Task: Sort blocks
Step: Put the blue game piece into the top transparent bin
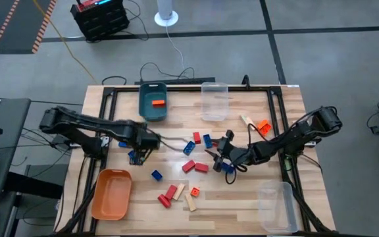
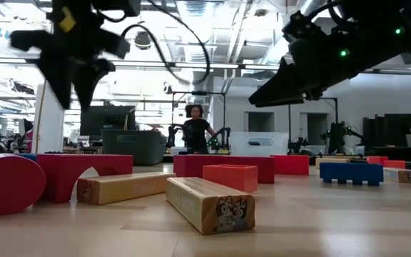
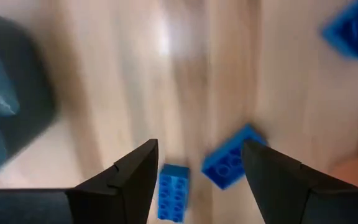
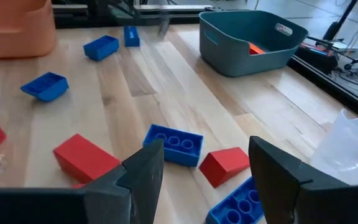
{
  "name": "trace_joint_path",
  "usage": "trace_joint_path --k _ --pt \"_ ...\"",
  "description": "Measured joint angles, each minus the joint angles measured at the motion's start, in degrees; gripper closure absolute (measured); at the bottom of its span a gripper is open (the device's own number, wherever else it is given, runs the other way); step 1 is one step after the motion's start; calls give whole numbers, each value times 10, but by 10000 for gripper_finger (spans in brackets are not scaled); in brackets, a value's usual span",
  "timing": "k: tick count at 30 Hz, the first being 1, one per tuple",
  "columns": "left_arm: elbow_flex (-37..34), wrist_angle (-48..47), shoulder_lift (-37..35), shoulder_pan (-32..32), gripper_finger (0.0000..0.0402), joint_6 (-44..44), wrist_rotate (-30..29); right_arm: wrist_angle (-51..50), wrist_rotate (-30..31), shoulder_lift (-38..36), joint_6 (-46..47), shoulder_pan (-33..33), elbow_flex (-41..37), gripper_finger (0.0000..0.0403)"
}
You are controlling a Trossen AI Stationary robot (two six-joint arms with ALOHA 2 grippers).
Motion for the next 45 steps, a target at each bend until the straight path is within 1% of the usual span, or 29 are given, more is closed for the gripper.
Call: trace_joint_path --k 3,9,12,15,19,21,26,30,34,37,39,45 --pt "-3 -18 40 -28 178 29 13 -2 0 -7 0 5 0 176" --pt "-3 -61 112 -69 178 93 11 -1 0 -7 0 7 0 176" --pt "-3 -61 131 -82 178 106 11 -1 0 -7 0 6 0 176" --pt "-7 -50 132 -88 178 118 11 0 -1 -7 0 7 0 176" --pt "-39 -16 113 -88 178 133 10 0 -2 -7 2 13 0 176" --pt "-49 15 103 -88 178 134 9 1 -2 -7 5 16 0 176" --pt "-28 105 97 -93 178 152 16 2 -2 -7 13 13 0 176" --pt "-26 183 97 -104 178 166 41 1 -2 -7 13 14 0 176" --pt "-26 265 97 -120 178 184 41 -1 -2 -7 12 14 0 176" --pt "-26 294 101 -132 178 202 43 -1 -2 -7 12 16 0 176" --pt "-28 295 103 -140 178 212 55 -1 -2 -7 12 19 0 176" --pt "-43 310 103 -155 178 208 71 4 -2 -7 19 19 0 176"
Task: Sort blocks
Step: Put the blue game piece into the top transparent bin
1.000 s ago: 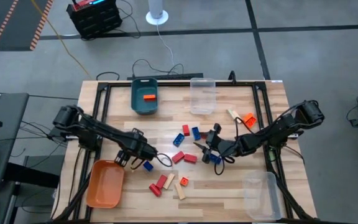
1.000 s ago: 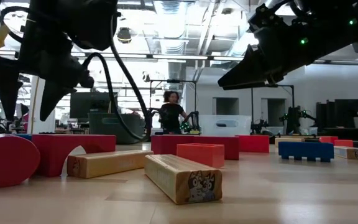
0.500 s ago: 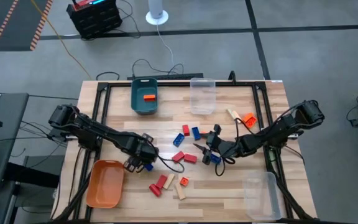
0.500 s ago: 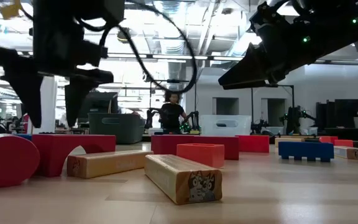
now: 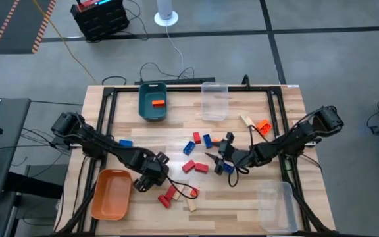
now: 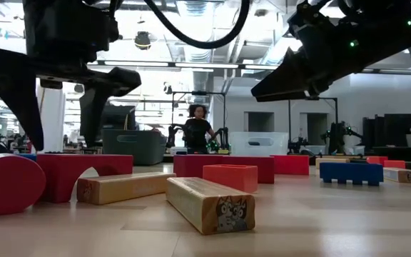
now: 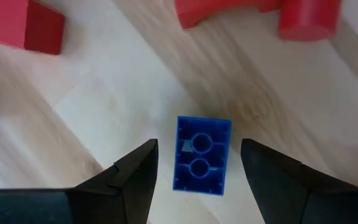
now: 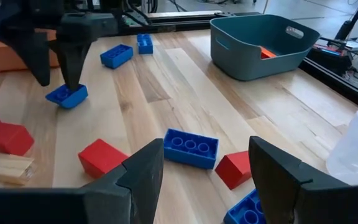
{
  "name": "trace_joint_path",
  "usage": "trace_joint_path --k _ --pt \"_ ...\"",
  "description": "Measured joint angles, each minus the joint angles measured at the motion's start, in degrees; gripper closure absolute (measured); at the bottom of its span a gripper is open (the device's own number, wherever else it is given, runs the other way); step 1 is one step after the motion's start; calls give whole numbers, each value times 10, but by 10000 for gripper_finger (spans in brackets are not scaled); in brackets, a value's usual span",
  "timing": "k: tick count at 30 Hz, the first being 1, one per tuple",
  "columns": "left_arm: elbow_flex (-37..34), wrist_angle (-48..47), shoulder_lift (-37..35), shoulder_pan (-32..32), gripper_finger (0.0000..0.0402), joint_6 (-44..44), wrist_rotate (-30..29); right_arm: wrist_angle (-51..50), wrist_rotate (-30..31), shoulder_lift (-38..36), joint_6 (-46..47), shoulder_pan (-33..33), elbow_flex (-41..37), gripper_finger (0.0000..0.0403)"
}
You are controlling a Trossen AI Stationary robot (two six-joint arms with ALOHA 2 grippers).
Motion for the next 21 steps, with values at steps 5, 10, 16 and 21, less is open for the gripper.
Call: trace_joint_path --k 5,10,16,21 --pt "-27 22 0 -6 178 0 -11 2 0 -2 3 0 0 176" --pt "-52 54 0 -5 178 -5 -31 2 0 -2 6 0 0 176" --pt "-64 61 0 0 201 -6 -42 1 0 -2 7 0 0 176" --pt "-64 61 -1 5 274 -14 -34 0 0 -2 7 -2 0 176"
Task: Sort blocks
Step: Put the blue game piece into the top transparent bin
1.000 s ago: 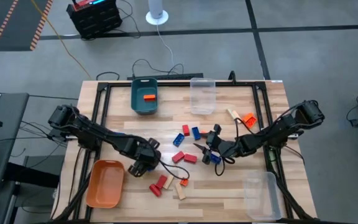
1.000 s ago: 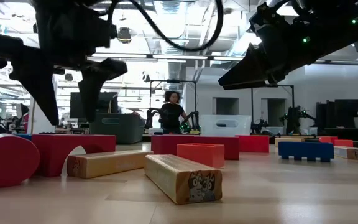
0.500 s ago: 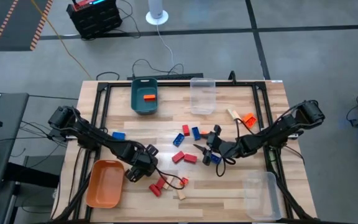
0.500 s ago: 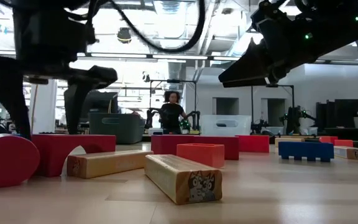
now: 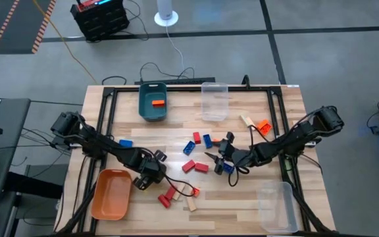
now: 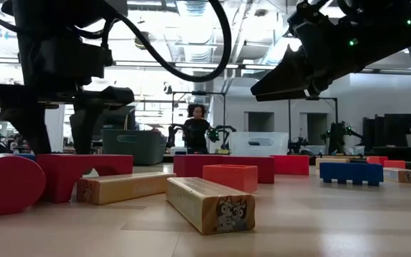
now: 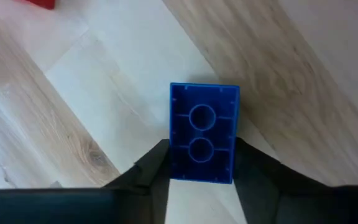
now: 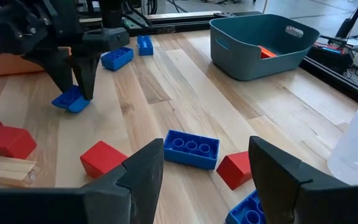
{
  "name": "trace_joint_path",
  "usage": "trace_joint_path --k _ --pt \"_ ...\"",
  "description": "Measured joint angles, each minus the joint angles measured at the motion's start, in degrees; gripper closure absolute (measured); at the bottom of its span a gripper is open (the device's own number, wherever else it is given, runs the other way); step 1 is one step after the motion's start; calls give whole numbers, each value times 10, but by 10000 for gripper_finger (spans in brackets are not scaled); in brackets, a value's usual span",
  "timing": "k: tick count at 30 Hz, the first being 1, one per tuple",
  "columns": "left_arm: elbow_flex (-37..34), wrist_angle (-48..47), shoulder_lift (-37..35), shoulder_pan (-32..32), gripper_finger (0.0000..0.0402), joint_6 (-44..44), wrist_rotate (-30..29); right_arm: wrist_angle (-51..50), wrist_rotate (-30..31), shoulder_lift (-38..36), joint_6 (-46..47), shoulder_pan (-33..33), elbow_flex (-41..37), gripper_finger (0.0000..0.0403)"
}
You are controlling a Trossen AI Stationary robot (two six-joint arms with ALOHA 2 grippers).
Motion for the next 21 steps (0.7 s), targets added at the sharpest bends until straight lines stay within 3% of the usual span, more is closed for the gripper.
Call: trace_joint_path --k 8,14,21 --pt "20 -61 -3 30 279 -31 -4 -27 1 -16 7 -3 0 176" --pt "47 -71 -51 71 279 24 -48 -142 28 -87 98 17 0 176" --pt "71 37 -77 197 273 95 -40 -203 83 -109 180 66 0 176"
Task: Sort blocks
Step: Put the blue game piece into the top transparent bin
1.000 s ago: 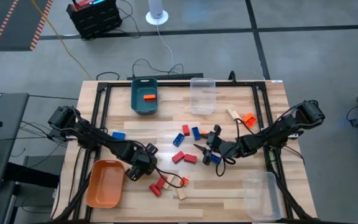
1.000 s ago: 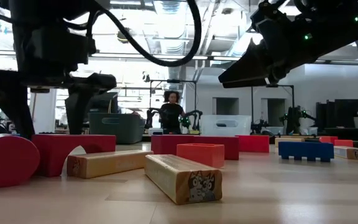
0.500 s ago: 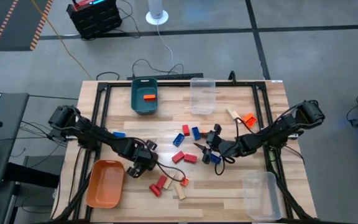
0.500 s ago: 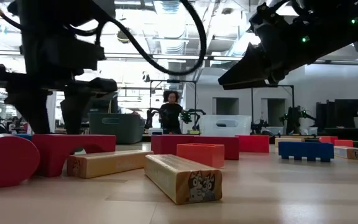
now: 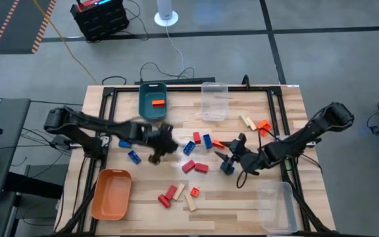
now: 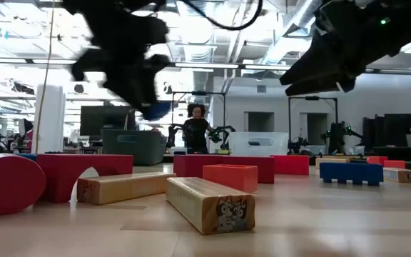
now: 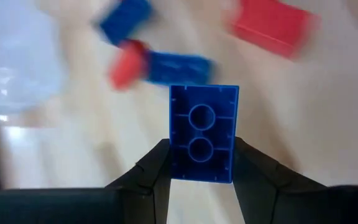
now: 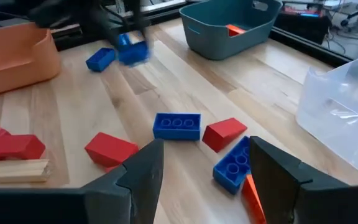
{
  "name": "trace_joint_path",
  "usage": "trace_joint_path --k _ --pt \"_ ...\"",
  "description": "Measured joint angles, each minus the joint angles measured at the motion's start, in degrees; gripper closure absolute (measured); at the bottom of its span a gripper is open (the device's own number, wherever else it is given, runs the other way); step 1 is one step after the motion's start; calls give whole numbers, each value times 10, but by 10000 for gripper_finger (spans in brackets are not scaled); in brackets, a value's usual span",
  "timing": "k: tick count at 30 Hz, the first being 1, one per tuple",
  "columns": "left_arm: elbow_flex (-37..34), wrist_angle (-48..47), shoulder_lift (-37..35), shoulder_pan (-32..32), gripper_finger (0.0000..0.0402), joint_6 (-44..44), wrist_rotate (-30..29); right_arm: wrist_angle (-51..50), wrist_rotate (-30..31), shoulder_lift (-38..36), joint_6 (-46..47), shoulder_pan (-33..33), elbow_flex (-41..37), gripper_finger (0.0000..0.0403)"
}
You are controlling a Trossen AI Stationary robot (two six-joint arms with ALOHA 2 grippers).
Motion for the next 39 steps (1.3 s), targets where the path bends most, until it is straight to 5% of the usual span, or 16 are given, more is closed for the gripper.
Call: trace_joint_path --k 8,17,31,39 --pt "74 96 50 143 271 23 96 -30 19 -3 -1 -7 0 176" --pt "262 92 224 237 270 37 182 -55 -15 -12 -29 -36 0 187" --pt "503 19 450 293 269 54 212 -98 -8 -42 -26 -35 0 188" --pt "536 3 465 292 207 39 212 -97 -7 -45 -27 -36 0 189"
